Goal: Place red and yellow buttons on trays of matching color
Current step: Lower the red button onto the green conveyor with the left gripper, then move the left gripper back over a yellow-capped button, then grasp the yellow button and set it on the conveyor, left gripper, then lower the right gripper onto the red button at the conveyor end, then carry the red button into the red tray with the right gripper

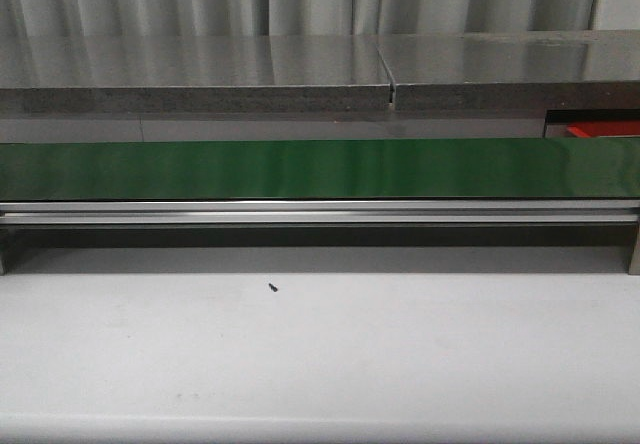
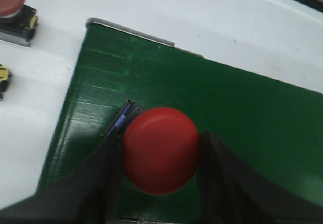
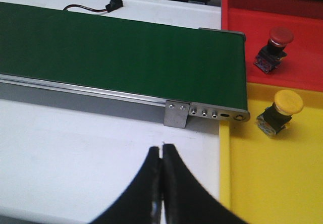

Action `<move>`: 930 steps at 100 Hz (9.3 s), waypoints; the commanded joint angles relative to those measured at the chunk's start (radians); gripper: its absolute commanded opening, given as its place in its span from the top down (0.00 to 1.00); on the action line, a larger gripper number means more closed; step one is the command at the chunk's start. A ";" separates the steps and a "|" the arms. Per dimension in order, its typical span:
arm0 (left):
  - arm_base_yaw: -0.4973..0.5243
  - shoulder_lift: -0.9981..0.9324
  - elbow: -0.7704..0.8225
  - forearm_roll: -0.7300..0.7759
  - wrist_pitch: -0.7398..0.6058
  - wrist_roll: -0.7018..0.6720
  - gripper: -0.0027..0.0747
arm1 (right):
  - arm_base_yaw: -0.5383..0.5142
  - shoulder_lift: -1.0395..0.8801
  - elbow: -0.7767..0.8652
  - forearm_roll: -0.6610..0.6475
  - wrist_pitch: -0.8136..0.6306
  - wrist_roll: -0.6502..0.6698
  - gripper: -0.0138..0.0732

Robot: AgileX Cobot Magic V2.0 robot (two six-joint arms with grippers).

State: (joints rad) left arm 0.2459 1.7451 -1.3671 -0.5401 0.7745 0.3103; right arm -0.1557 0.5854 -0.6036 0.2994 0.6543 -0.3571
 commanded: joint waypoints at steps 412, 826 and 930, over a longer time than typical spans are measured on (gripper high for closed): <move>0.229 -0.017 -0.188 0.035 -0.066 -0.012 0.84 | 0.001 -0.002 -0.025 0.017 -0.057 -0.008 0.92; -0.324 -1.367 0.975 -0.289 -0.548 0.369 0.99 | 0.001 0.373 -0.127 0.049 -0.121 -0.037 0.12; -0.324 -1.367 0.975 -0.289 -0.548 0.369 0.99 | 0.078 1.139 -0.708 0.040 -0.058 -0.096 0.68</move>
State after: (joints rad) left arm -0.0713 0.3736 -0.3644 -0.8042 0.2751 0.6774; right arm -0.0738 1.7673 -1.2747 0.3308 0.5941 -0.4425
